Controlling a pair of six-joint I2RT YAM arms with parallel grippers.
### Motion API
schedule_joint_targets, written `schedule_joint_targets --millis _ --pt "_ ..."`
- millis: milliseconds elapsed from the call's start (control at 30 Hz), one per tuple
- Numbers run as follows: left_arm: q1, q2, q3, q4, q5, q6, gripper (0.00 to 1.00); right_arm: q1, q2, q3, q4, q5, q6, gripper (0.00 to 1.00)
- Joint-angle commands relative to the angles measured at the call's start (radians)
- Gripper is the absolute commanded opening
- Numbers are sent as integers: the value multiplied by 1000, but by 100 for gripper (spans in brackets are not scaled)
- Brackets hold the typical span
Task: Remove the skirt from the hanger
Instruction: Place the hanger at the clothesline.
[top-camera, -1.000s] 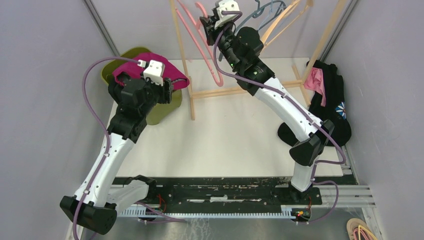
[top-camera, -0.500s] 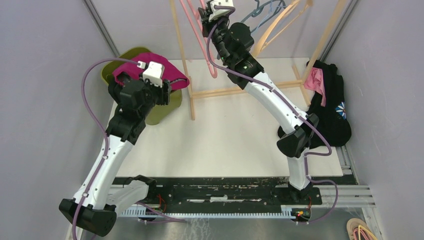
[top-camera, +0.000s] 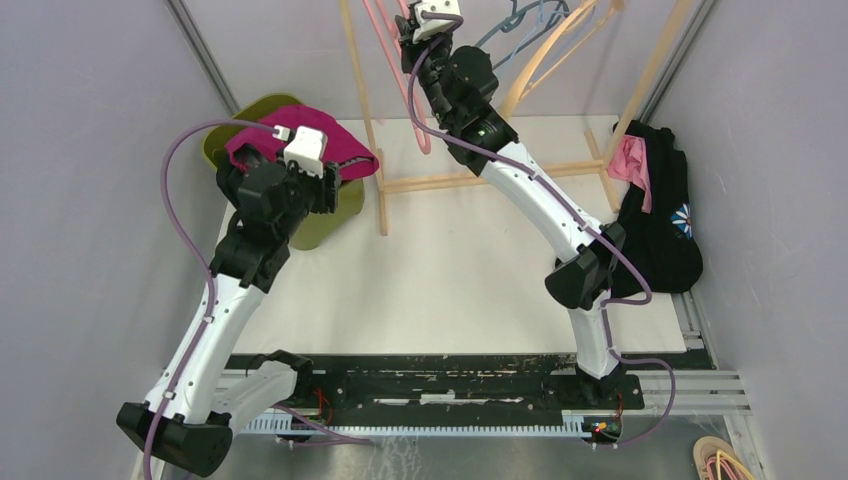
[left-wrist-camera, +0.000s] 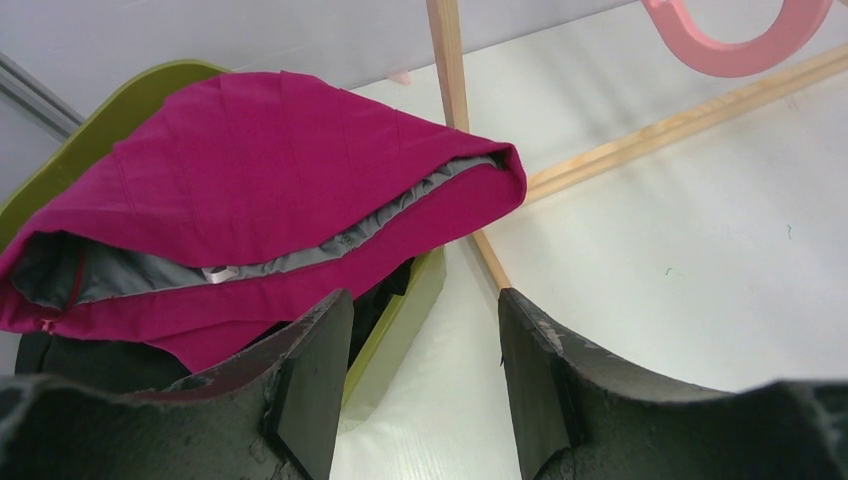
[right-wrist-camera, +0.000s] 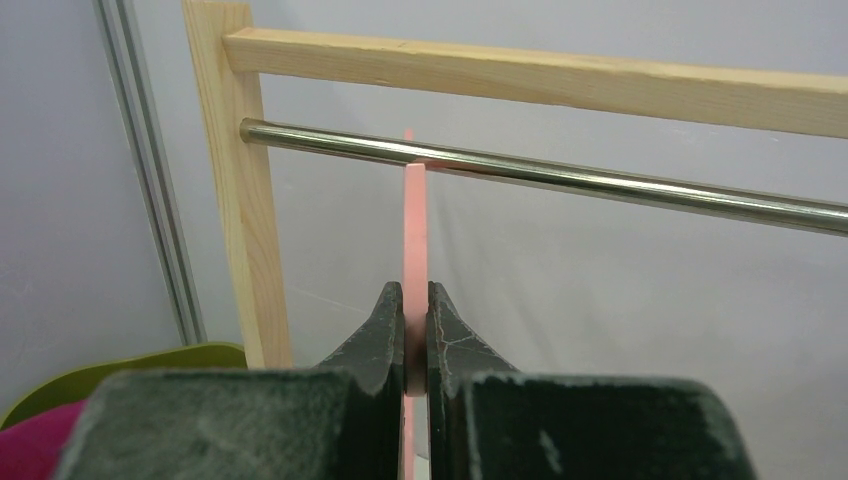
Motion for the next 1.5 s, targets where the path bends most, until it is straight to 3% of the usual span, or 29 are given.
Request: schedule_joint_targets --millis 0,767,1200,1467 --pt "-4 -20 -16 25 -10 31 63 -5 -77 -34 103 6 0 1" --pt "-6 -36 -57 40 -1 28 63 -4 -124 -71 140 12 11 1" --pt "-6 -57 -23 19 -13 29 63 -18 70 211 88 73 12 1" --pt "-5 -64 -31 16 -34 34 64 -26 79 160 111 87 43 1"
